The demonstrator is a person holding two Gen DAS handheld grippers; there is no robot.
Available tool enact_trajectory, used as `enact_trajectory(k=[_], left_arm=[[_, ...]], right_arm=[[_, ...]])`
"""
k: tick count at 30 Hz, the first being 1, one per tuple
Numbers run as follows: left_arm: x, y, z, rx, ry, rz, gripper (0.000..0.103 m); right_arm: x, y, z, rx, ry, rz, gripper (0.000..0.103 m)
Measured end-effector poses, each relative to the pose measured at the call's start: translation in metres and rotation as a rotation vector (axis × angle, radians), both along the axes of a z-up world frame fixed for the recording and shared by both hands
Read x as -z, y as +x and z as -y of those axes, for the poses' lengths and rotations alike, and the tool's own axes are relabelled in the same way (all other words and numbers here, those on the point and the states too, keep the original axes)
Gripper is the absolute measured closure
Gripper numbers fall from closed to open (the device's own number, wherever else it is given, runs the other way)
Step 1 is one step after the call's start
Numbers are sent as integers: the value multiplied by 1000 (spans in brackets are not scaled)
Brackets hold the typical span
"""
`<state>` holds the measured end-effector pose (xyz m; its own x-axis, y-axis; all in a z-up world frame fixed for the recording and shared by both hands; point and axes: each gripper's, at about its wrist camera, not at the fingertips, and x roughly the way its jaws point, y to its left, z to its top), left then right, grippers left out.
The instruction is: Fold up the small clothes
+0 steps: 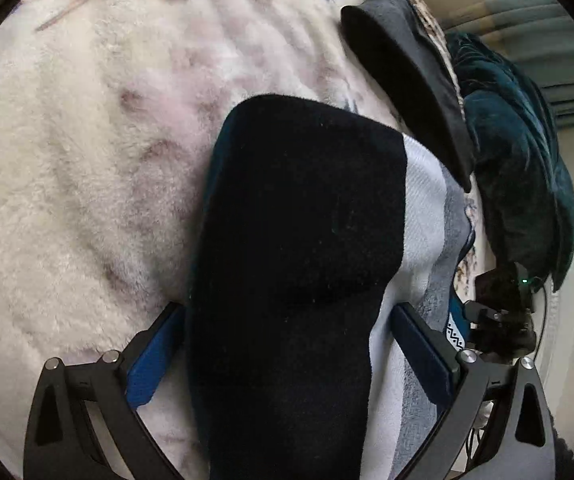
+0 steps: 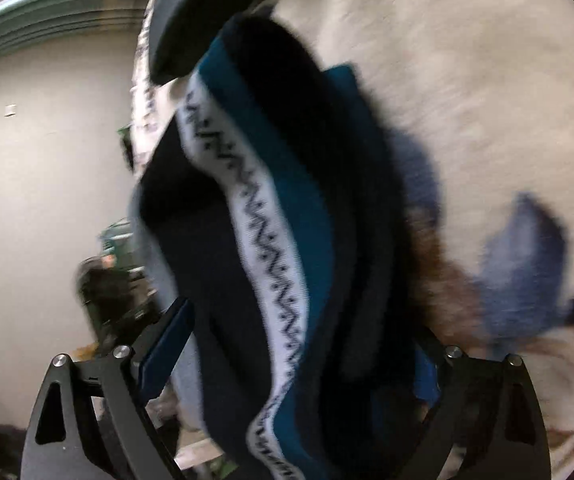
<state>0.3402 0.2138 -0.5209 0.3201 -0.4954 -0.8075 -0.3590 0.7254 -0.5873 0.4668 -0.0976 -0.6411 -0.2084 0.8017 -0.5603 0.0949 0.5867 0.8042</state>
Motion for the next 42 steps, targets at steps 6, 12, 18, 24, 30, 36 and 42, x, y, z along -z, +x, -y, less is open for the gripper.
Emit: enact_trajectory(k=[6, 12, 18, 24, 30, 36, 42], left_arm=[[-15, 4, 11, 34, -22, 73, 75], [-38, 21, 15, 97, 17, 104, 80], [-72, 58, 15, 152, 39, 162, 81], [-106, 117, 26, 223, 54, 218, 81], [-144, 204, 19, 282, 76, 315, 81], [-140, 305, 15, 333, 97, 362, 81], [-50, 391, 11, 388, 194, 198, 79]], right_arm=[[5, -12, -8, 15, -19, -5, 70], [-17, -27, 1, 112, -50, 51, 76], [-52, -29, 10, 182, -41, 119, 78], [-100, -6, 16, 232, -22, 194, 79], [-153, 51, 20, 325, -15, 285, 79], [-187, 137, 24, 413, 6, 370, 79], [-142, 239, 18, 439, -102, 350, 79]])
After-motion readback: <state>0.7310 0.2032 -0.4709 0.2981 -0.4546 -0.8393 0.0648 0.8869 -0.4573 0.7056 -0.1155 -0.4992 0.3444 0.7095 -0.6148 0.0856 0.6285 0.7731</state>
